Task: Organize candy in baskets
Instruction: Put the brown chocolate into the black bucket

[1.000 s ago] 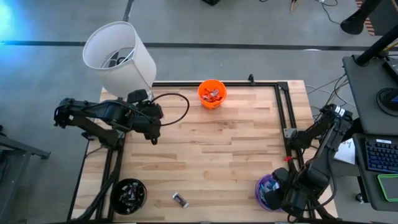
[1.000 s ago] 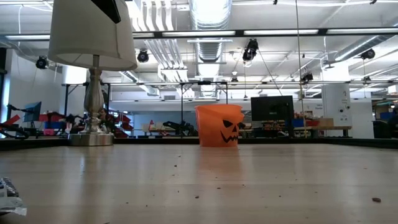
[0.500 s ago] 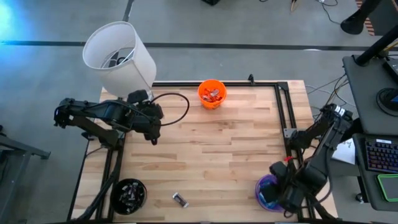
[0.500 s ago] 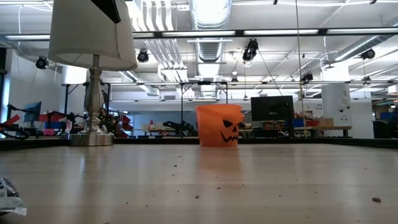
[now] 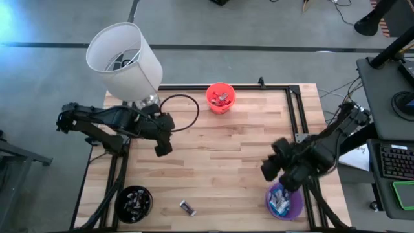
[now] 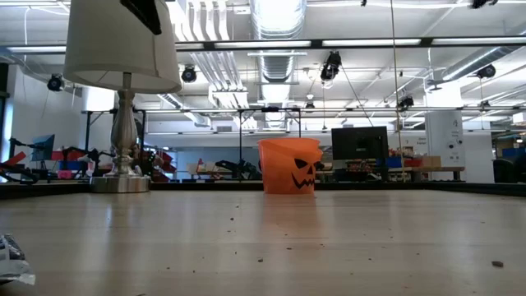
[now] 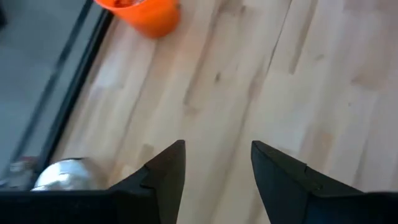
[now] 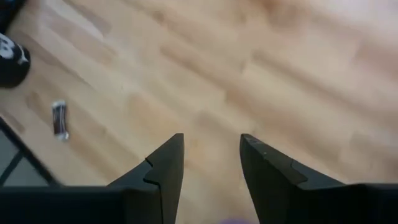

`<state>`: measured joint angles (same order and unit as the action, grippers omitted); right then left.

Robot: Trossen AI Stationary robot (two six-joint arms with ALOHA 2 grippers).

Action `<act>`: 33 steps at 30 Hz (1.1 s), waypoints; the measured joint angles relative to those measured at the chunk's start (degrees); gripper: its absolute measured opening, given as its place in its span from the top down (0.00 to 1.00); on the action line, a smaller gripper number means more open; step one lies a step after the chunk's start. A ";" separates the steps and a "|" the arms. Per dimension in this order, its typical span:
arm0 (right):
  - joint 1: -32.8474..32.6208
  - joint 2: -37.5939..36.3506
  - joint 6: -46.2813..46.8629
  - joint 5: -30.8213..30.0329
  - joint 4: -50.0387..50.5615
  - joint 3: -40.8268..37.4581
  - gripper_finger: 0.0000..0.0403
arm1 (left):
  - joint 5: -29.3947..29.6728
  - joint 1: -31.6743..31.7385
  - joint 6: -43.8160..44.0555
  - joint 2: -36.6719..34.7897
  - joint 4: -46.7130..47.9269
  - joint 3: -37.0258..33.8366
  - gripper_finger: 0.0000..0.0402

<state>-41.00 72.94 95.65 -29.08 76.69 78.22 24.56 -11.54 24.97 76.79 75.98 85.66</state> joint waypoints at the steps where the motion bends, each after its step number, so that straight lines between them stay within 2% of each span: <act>1: 1.05 -0.84 -3.09 -1.23 0.03 0.00 0.63 | -0.27 -0.01 0.82 0.00 -1.64 -0.78 0.59; 4: 4.20 -3.35 -12.97 -3.08 0.03 0.00 0.63 | -3.00 0.04 2.90 0.01 -5.36 -3.75 0.60; 7: 7.04 -5.71 -22.47 -3.08 0.06 0.00 0.62 | -8.13 0.03 2.87 0.00 -9.82 -7.51 0.61; 11: 9.78 -8.86 -33.64 -3.01 0.16 0.00 0.62 | -11.68 -0.12 3.08 0.07 -15.96 -13.18 0.62; 16: 12.35 -12.64 -43.20 -2.55 1.58 0.00 0.62 | -17.84 -0.08 5.74 0.07 -24.43 -18.60 0.62; 27: 14.56 -18.93 -50.78 -2.53 4.60 -0.36 0.62 | -17.56 -0.08 7.00 0.32 -26.66 -20.36 0.62; 33: 14.54 -19.19 -51.30 -2.43 4.44 -0.85 0.62 | -21.01 -0.47 3.19 5.46 -26.60 -20.23 0.62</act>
<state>-26.46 53.75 44.35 -31.52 81.13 77.36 3.54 -12.01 28.16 82.25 49.38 65.43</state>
